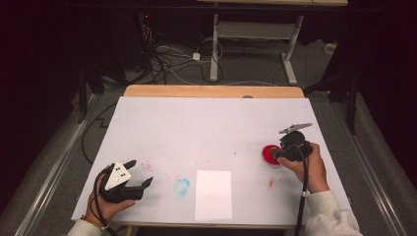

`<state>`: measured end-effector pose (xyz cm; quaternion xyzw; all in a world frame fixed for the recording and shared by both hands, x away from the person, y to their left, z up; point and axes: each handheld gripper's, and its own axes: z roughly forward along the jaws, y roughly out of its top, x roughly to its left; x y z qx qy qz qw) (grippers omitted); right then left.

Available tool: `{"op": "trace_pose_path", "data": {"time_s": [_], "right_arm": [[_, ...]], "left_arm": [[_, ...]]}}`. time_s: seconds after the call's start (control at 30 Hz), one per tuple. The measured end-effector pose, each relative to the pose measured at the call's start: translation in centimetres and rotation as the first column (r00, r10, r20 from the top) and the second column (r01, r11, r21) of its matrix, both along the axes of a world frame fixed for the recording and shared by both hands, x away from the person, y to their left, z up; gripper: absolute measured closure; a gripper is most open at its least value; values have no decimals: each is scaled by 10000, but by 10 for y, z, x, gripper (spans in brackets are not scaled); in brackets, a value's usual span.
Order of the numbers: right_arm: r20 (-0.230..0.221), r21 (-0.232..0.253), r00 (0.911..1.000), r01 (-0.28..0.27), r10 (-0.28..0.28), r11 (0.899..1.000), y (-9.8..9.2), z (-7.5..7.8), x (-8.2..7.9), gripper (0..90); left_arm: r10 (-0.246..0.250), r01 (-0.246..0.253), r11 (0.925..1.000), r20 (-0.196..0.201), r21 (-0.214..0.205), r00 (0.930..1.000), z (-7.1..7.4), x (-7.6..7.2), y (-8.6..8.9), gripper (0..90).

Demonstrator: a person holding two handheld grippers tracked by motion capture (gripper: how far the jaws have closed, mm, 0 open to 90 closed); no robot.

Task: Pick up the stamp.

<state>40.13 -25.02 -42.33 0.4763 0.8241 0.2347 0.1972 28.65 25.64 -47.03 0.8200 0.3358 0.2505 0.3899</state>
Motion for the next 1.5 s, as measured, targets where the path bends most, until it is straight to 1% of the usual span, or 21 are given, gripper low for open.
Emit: {"op": "trace_pose_path", "data": {"time_s": [0.03, 0.07, 0.1, 0.17, 0.27, 0.3, 0.4, 0.5, 0.63, 0.67, 0.77, 0.9, 0.93, 0.97, 1.0, 1.1, 1.23, 1.4, 1.43, 1.47, 1.5], "right_arm": [[0, 0, 10000, 0, 0, 10000, 0, 0, 0, 578], [-159, 21, 9999, 57, -57, 10000, -1, -5, 3, 638], [-159, 21, 9999, 57, -57, 10000, -1, -5, 3, 638], [-288, 208, 9996, -74, 80, 9998, -1, -9, 5, 671], [-384, 169, 9989, -266, 272, 9995, 1, -12, 4, 749], [-288, 103, 9992, -291, 294, 9995, 2, -13, 4, 755], [-218, -8, 9994, -285, 285, 9996, 3, -13, 2, 757], [-175, -14, 9993, -327, 327, 9995, 3, -13, 2, 759], [338, 242, 9987, -401, 393, 9989, 2, 0, -4, 759], [527, 310, 9978, -424, 408, 9986, 1, 4, -6, 759], [869, 443, 9950, -539, 499, 9976, 0, 16, -12, 759], [1244, 579, 9905, -658, 582, 9962, -2, 31, -19, 759], [1244, 579, 9905, -658, 582, 9962, -2, 31, -19, 759], [1409, 601, 9883, -672, 582, 9959, -3, 37, -22, 759], [1409, 601, 9883, -672, 582, 9959, -3, 37, -22, 759], [1614, 664, 9848, -751, 635, 9950, -4, 43, -26, 759], [1465, 555, 9872, -725, 637, 9958, -4, 37, -23, 759], [975, 408, 9936, -607, 565, 9973, -2, 21, -14, 759], [975, 408, 9936, -607, 565, 9973, -2, 21, -14, 759], [727, 272, 9955, -636, 615, 9976, -2, 12, -10, 759], [727, 272, 9955, -636, 615, 9976, -2, 12, -10, 759]], "left_arm": [[0, 0, 10000, 0, 0, 10000, 0, 0, 0, 198], [-8, 8, 10000, 3, 26, 10000, 0, 0, 0, 198], [-17, 17, 10000, -5, 23, 10000, 0, 0, 0, 198], [-37, 37, 10000, -33, 37, 10000, -1, 1, 0, 198], [-70, 71, 9999, -51, 88, 10000, 0, 1, -1, 198], [-63, 64, 9999, -49, 100, 10000, 0, 1, -1, 198], [-58, 58, 10000, -101, 42, 9999, -1, 1, -1, 198], [-69, 70, 10000, -128, 49, 9999, -1, 2, -1, 198], [-73, 74, 10000, -113, 53, 9999, -1, 2, 0, 198], [-73, 73, 10000, -112, 44, 9999, -1, 1, 0, 198], [-79, 79, 10000, -95, 42, 9999, -1, 1, 0, 198], [-83, 84, 10000, -97, 54, 9999, -1, 1, 0, 198], [-78, 79, 9999, -99, 65, 9999, -1, 1, 0, 198], [-74, 74, 10000, -106, 61, 9999, -1, 1, 0, 198], [-68, 69, 10000, -118, 53, 9999, -1, 1, 0, 198], [-77, 78, 9999, -109, 63, 9999, -1, 1, 0, 198], [-87, 87, 9999, -111, 73, 9999, -1, 1, 0, 199], [-98, 99, 9999, -134, 63, 9999, -1, 1, 0, 200], [-98, 99, 9999, -134, 63, 9999, -1, 1, 0, 200], [-114, 115, 9999, -137, 99, 9998, -1, 1, 0, 200], [-108, 109, 9999, -128, 74, 9999, -1, 1, 0, 200]]}}
